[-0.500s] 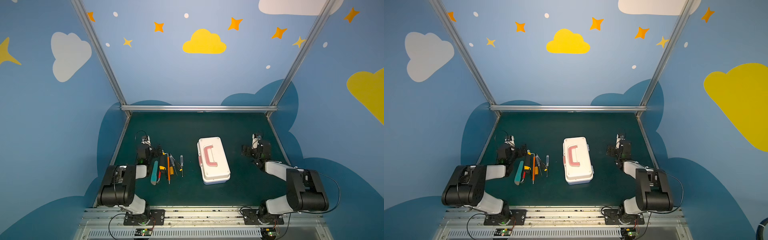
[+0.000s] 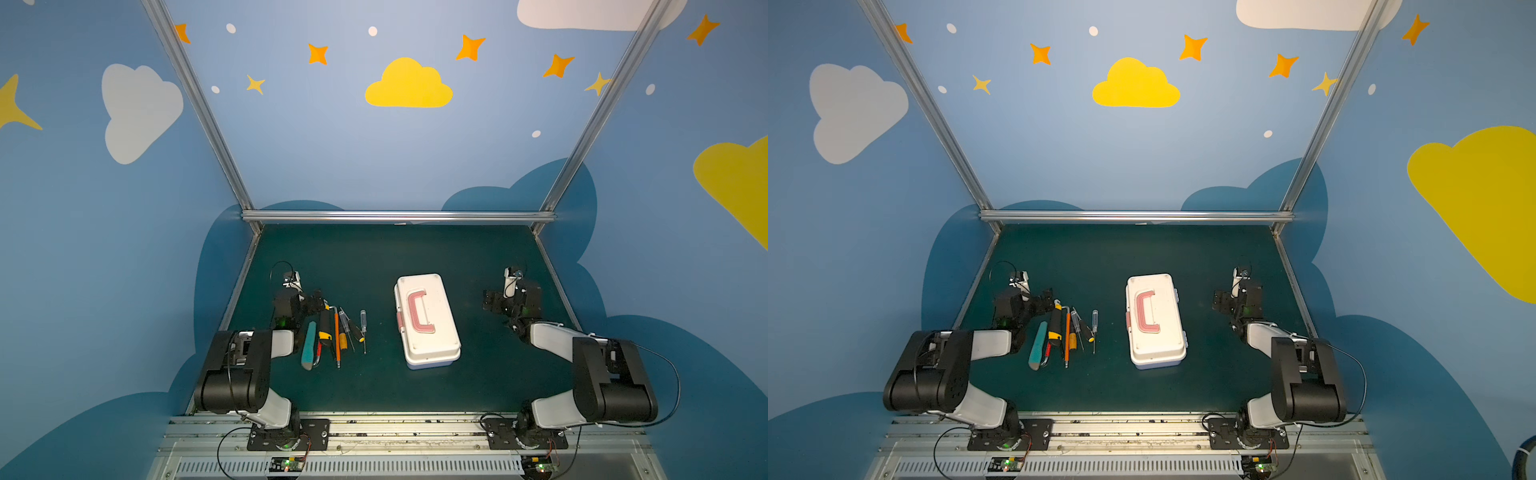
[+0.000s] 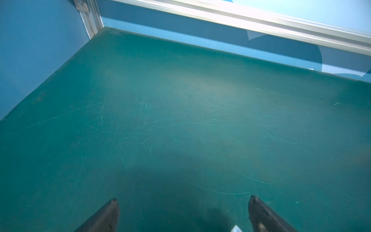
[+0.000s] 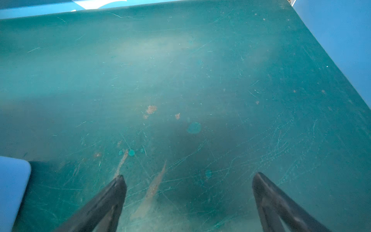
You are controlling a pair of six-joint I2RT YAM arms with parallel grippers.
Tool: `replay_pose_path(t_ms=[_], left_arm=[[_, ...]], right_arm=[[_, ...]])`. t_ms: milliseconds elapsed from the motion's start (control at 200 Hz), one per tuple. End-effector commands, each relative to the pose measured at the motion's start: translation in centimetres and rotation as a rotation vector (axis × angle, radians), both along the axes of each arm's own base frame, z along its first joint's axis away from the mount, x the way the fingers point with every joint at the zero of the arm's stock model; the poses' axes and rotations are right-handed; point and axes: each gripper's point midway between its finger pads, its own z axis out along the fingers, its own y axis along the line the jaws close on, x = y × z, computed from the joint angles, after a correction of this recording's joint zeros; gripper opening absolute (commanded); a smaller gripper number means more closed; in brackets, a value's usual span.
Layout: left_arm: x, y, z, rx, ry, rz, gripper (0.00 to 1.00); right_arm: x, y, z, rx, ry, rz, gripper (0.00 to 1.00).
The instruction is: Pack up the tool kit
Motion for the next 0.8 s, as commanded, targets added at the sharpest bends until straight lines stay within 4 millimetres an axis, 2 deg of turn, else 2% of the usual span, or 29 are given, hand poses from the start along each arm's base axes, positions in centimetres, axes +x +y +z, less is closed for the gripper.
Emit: replay_pose_path(t_ms=[0, 591, 671, 756, 791], left_arm=[[0.2, -0.1, 0.8, 0.005, -0.018, -0.009, 1.00], [0.2, -0.1, 0.8, 0.006, -0.019, -0.007, 1.00], [0.2, -0.1, 0.8, 0.006, -0.021, -0.008, 1.00], [0.8, -0.1, 1.9, -0.011, 0.006, -0.002, 1.00], [0.9, 0.0, 2.2, -0.006, 0.054, 0.003, 1.00]], right_arm=[[0.5, 0.1, 0.8, 0.011, -0.016, 0.002, 0.98], [0.3, 0.0, 0.7, 0.008, -0.014, -0.003, 0.98], [0.6, -0.3, 1.3, -0.017, -0.016, -0.010, 0.98], [0.6, -0.7, 2.5, -0.027, 0.045, -0.041, 0.98], [0.9, -0.9, 4.1, 0.010, 0.070, -0.079, 0.98]])
